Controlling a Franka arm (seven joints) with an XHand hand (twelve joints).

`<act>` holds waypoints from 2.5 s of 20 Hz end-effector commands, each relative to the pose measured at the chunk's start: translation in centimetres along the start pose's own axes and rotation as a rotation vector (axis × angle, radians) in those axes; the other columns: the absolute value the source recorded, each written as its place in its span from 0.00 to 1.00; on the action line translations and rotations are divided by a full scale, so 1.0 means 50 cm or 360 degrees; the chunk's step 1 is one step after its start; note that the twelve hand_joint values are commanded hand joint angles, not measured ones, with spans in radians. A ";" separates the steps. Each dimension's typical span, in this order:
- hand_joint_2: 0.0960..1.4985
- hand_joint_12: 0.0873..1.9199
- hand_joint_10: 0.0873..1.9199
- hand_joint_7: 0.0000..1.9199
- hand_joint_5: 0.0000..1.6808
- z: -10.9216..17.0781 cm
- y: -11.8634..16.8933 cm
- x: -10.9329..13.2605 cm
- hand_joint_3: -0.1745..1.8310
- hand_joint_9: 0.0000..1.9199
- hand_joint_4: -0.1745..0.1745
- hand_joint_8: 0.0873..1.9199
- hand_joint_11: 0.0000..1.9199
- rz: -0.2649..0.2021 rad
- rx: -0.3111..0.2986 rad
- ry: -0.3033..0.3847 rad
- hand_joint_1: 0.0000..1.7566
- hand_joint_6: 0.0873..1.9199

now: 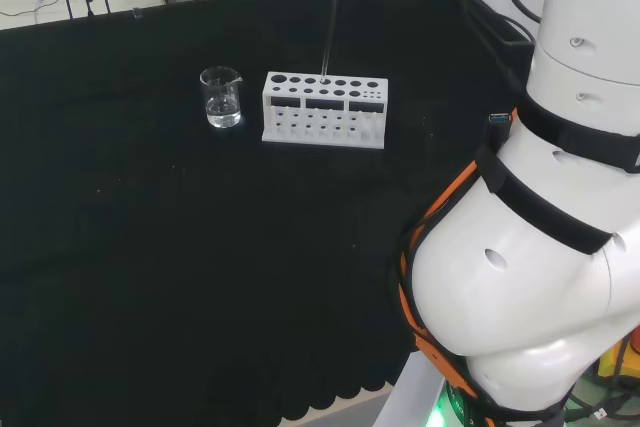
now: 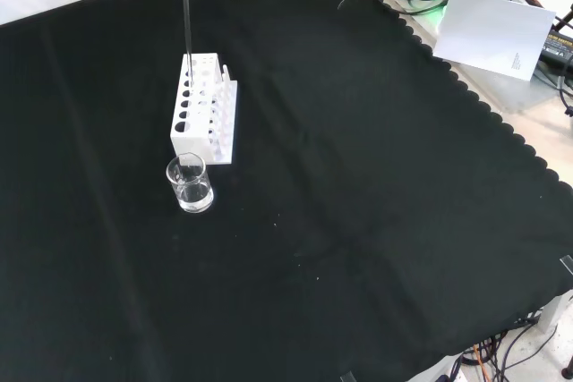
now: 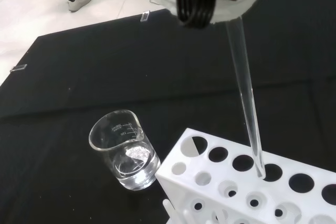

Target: Put the glass rod back on the white test tube rack.

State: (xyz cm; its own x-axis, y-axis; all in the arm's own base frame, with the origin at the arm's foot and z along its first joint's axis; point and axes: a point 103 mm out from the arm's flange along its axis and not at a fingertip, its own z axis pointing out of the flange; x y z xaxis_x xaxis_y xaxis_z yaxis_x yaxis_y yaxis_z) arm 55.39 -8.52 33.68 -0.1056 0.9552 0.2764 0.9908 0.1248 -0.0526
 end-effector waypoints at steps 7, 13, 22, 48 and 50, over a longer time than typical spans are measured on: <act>0.50 0.51 0.24 0.64 0.81 0.039 0.007 -0.015 0.30 0.96 0.00 0.48 0.70 0.0011 0.0040 -0.0007 0.75 0.00; 0.50 0.51 0.24 0.64 0.81 0.064 0.014 -0.023 0.30 0.96 0.00 0.48 0.70 0.0006 0.0071 -0.0010 0.75 0.00; 0.50 0.51 0.24 0.64 0.81 0.107 0.063 -0.015 0.30 0.96 0.00 0.48 0.70 -0.0049 0.0170 -0.0019 0.75 0.00; 0.50 0.50 0.24 0.64 0.82 0.129 0.085 0.000 0.30 0.96 0.00 0.48 0.70 -0.0032 0.0264 -0.0085 0.75 0.00; 0.50 0.50 0.24 0.64 0.82 0.133 0.094 0.007 0.30 0.96 0.00 0.48 0.70 -0.0026 0.0276 -0.0104 0.75 0.00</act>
State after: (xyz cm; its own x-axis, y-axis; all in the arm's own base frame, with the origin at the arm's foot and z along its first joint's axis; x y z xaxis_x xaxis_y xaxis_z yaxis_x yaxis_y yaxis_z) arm 59.09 -6.29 27.30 -0.1336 0.9649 0.2260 0.9615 0.1814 -0.2062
